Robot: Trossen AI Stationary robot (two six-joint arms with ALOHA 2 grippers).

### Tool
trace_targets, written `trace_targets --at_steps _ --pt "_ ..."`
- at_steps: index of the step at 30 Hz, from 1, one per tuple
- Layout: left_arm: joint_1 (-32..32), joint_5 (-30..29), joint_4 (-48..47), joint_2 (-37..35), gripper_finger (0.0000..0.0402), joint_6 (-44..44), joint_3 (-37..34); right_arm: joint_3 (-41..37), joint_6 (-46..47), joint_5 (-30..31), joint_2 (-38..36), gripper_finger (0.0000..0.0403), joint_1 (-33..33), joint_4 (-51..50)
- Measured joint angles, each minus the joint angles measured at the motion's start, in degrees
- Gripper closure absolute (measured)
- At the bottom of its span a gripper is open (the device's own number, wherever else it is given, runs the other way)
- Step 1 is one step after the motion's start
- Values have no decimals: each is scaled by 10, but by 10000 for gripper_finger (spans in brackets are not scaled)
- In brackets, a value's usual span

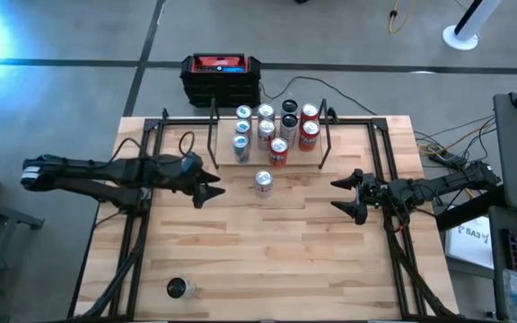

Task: Place canned beverage on shelf
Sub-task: Move the white pink soda can to the center of the table

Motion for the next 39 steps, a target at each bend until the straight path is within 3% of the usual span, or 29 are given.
trace_targets --at_steps 7,11,20,23,27,31,39 --pt "1 -6 155 -29 125 -6 -109 0 0 0 0 23 0 0" --pt "1 -20 217 -47 125 36 -148 0 0 0 0 23 0 0" --pt "1 -54 215 -79 125 35 -170 0 0 0 0 23 0 0" --pt "2 -55 210 -78 125 -38 -169 0 0 0 0 23 0 0" --pt "-1 -46 134 -73 125 -238 -165 0 0 0 0 23 0 0" --pt "-12 50 41 -71 125 -468 -163 0 0 0 0 23 0 0" --pt "-53 83 28 -73 125 -606 -161 0 0 0 0 23 0 0"
